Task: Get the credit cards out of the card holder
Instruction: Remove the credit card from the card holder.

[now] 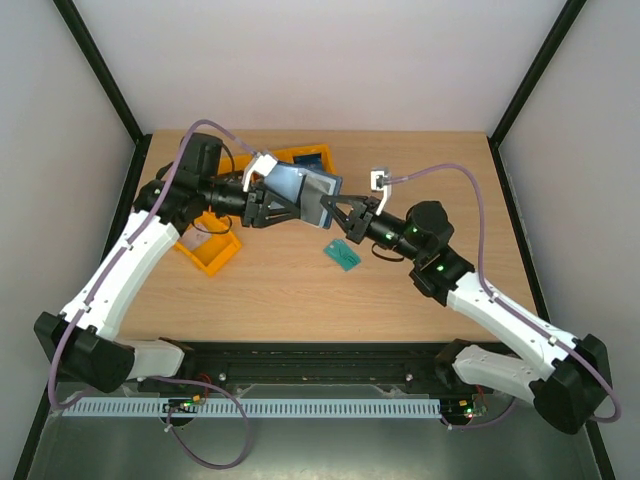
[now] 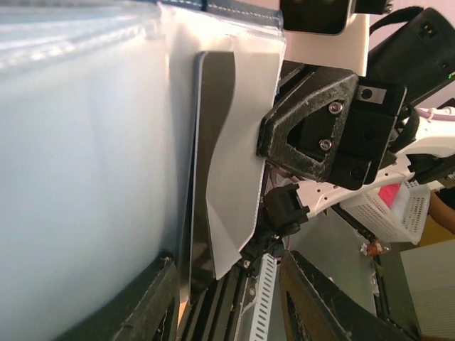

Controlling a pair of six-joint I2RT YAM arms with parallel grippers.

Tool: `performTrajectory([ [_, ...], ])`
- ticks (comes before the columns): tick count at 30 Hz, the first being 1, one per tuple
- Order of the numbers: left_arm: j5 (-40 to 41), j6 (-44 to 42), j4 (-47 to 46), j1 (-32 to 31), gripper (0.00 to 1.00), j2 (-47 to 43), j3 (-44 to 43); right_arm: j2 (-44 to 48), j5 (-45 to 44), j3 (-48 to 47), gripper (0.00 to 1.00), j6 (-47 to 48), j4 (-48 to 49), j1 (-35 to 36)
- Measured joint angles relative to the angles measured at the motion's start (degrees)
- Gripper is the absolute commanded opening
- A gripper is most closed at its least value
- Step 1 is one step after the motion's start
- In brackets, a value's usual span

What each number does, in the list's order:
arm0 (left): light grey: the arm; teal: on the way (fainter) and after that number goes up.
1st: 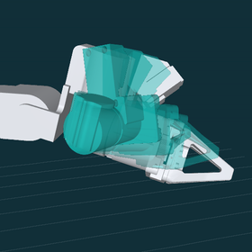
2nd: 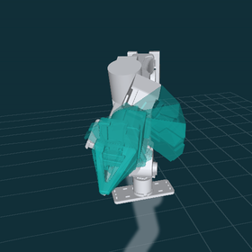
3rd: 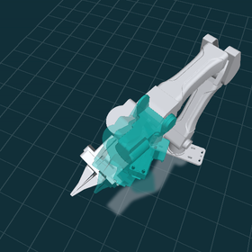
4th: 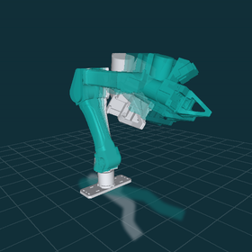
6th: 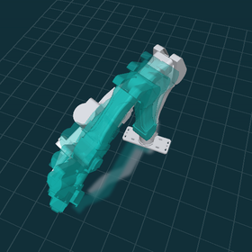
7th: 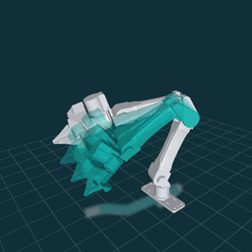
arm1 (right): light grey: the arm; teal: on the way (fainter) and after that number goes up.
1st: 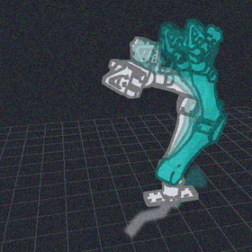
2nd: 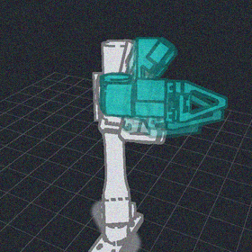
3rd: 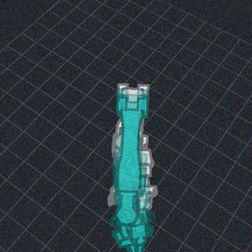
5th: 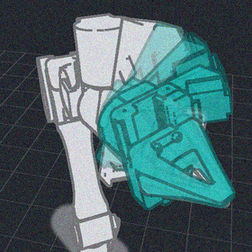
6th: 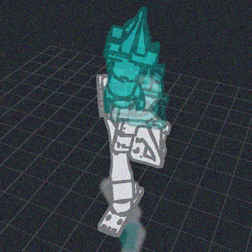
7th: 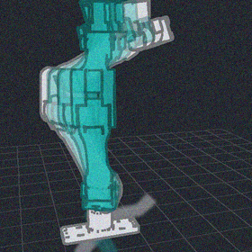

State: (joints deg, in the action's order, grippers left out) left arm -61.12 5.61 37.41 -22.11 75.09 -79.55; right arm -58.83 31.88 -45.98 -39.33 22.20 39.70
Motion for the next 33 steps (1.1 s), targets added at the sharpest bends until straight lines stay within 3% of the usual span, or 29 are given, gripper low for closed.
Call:
performTrajectory([
  [5, 1.07, 1.16, -1.60, 0.28, 0.36, 0.00, 0.24, -3.91, -0.33, 1.42, 0.02, -7.02, 9.53, -0.42],
  [7, 1.55, 1.55, -1.84, 0.44, 0.26, 0.00, 0.55, -5.11, -0.35, 1.44, 0.02, -8.72, 11.54, -0.57],
  [10, 1.70, 1.68, -1.95, 0.50, 0.04, -0.02, 0.79, -5.70, -0.46, 1.70, 0.02, -10.67, 14.16, -0.68],
  [11, 1.60, 2.23, -2.05, 0.52, 0.02, -0.02, 0.85, -5.70, -0.50, 1.75, 0.02, -10.99, 14.67, -0.68],
  [22, -1.22, 3.65, -2.71, 1.64, 0.02, -0.37, 1.36, -4.50, -0.22, 3.52, 0.02, -11.87, 17.92, -0.44],
  [25, -2.45, 5.73, -5.38, 2.08, 0.20, -0.59, 2.12, -4.48, 0.50, 3.52, 0.02, -11.43, 17.25, -0.28],
  [33, -3.43, 14.73, -13.62, 2.03, 0.21, -0.31, 3.89, -5.40, 0.31, 3.52, 0.02, -11.61, 18.47, -0.50],
])
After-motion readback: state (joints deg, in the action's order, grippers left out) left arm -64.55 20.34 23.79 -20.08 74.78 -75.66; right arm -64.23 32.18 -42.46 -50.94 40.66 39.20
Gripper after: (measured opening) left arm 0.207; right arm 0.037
